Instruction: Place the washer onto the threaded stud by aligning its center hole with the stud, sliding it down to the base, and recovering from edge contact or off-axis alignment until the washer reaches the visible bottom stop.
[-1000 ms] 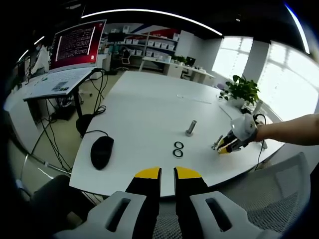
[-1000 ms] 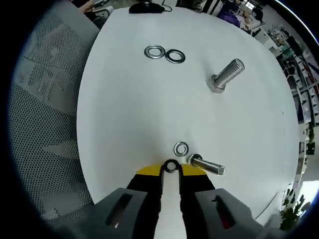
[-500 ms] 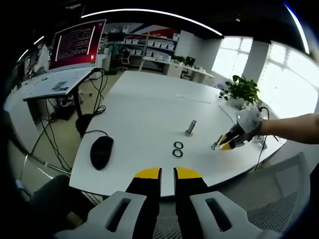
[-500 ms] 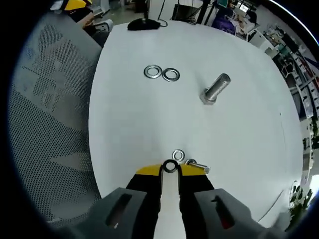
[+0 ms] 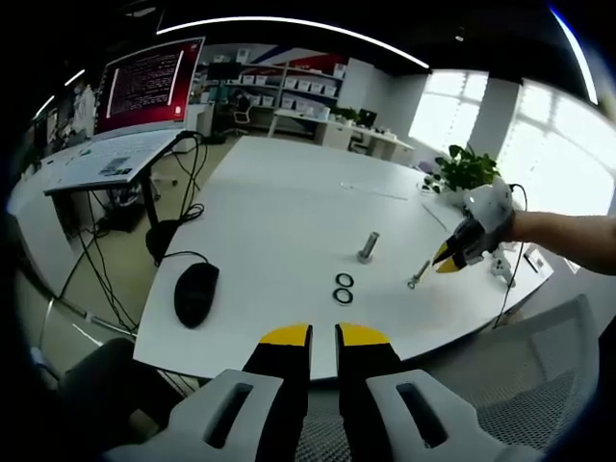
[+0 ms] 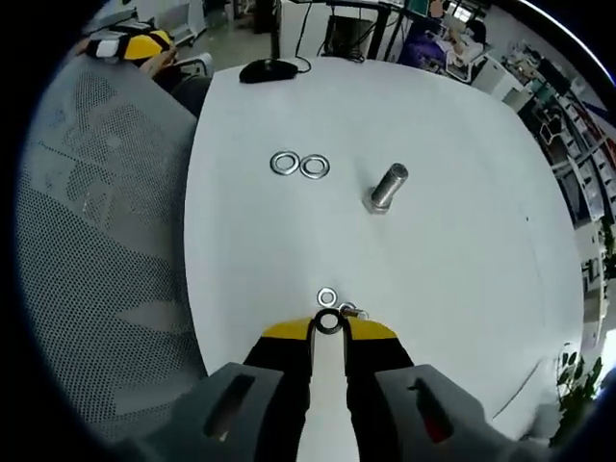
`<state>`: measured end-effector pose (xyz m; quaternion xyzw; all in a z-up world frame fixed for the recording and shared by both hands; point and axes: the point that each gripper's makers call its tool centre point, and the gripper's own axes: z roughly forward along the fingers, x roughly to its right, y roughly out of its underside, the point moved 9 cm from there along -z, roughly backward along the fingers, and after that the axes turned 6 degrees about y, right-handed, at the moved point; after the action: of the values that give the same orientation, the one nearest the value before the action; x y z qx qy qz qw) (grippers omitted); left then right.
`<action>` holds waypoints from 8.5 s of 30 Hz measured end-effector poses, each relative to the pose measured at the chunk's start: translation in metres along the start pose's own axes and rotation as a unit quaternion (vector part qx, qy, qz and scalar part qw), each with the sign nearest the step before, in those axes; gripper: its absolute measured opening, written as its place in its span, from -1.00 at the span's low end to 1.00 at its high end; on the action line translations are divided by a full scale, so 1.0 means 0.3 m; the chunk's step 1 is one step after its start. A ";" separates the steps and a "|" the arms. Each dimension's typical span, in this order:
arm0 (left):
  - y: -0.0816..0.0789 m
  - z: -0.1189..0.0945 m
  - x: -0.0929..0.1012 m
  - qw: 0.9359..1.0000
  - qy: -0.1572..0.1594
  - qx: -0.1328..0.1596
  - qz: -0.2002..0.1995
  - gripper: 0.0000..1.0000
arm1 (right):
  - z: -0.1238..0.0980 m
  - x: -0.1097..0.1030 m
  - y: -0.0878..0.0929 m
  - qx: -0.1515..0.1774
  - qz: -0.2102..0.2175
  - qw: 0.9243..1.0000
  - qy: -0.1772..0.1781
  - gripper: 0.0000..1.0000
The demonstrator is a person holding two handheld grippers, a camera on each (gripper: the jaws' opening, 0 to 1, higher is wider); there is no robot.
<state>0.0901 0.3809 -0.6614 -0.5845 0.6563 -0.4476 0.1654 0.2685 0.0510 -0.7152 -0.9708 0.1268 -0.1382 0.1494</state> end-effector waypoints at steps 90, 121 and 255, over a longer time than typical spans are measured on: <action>0.001 0.003 -0.003 1.000 0.000 -0.003 -0.004 -0.86 | 0.245 -0.010 -0.030 -0.084 -0.110 0.987 -0.078 -0.59; 0.002 0.004 0.000 1.000 0.003 -0.010 0.000 -0.86 | 0.254 -0.011 -0.048 -0.083 -0.156 0.980 -0.087 -0.65; 0.005 0.004 0.004 1.000 0.009 -0.017 0.008 -0.85 | 0.123 0.020 0.033 -0.046 -0.044 0.997 -0.043 -0.57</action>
<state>0.0898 0.3790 -0.6629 -0.5779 0.6696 -0.4408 0.1530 0.2835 0.0496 -0.7509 -0.9864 0.0835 -0.0965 0.1034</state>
